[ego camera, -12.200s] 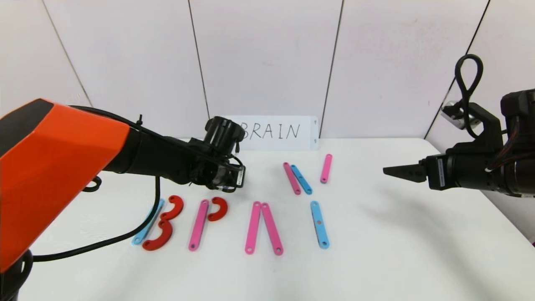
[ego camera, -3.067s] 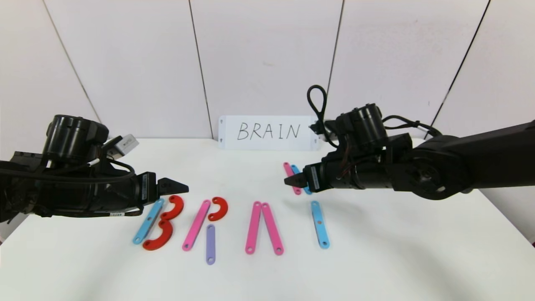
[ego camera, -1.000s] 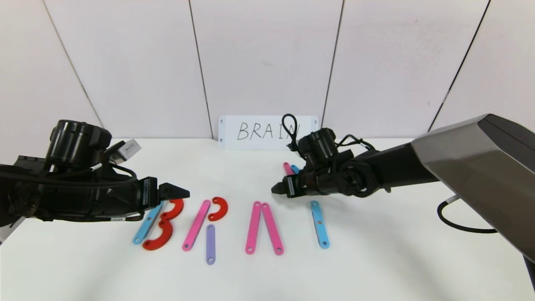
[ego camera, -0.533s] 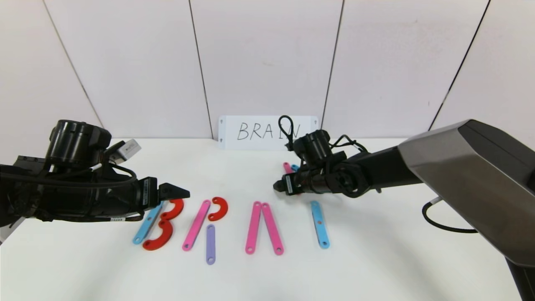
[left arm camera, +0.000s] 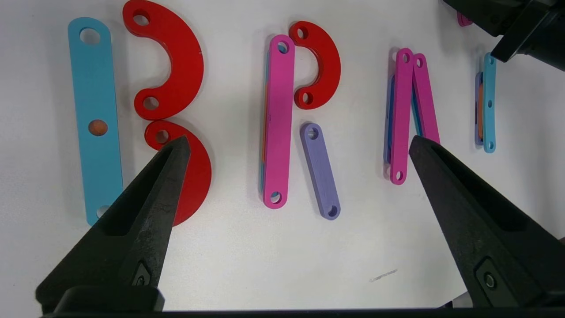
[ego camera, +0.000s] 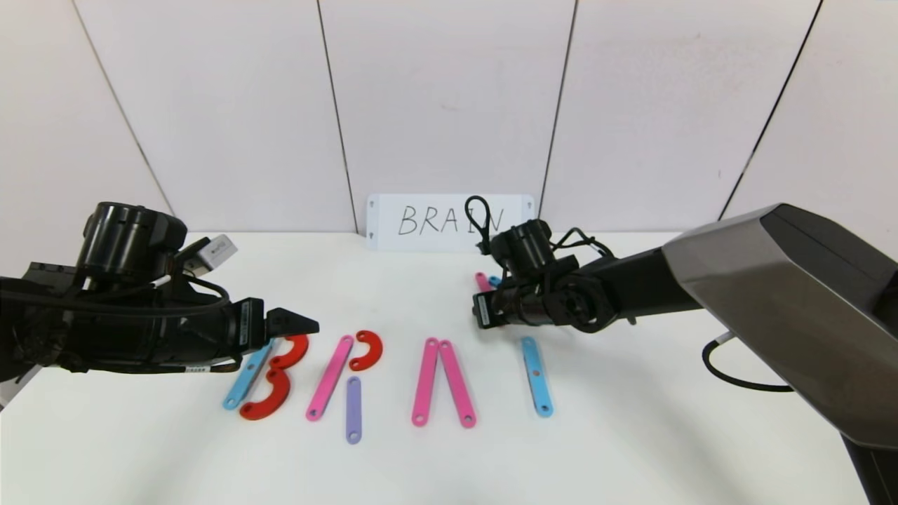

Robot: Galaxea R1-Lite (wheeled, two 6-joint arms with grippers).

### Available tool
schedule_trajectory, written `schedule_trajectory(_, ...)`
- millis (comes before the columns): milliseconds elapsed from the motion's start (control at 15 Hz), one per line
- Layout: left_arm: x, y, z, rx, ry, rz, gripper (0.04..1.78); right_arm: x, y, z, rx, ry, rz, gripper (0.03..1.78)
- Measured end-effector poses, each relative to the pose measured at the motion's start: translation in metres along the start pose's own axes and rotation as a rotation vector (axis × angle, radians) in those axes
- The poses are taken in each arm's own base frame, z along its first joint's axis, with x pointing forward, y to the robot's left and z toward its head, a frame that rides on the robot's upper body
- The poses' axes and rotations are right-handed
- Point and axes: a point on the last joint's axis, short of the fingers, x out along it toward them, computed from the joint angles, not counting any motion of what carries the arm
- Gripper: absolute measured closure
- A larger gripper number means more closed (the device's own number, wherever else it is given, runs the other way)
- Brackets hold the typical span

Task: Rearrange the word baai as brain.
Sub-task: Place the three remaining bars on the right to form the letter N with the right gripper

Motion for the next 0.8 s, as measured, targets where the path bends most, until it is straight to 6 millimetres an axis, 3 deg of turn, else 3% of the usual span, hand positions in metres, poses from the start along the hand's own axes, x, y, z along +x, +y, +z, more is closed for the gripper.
schedule_trajectory(133,0.0,0.0,0.0,0.0,0.002,0.0,0.08,0.0,0.0,0.0,0.001,0.001,-0.001,1.33)
schedule_trajectory(267,0.0,0.0,-0.001,-0.001,0.004,0.001,0.08,0.0,0.0,0.0,0.002,-0.002,-0.009,1.51)
schedule_trajectory(533,0.001,0.0,-0.001,0.0,0.006,0.0,0.08,-0.011,0.0,0.005,0.006,-0.01,-0.009,1.53)
schedule_trajectory(800,0.001,-0.001,-0.002,0.001,0.009,-0.002,0.08,-0.05,-0.003,0.016,0.019,-0.058,-0.004,1.53)
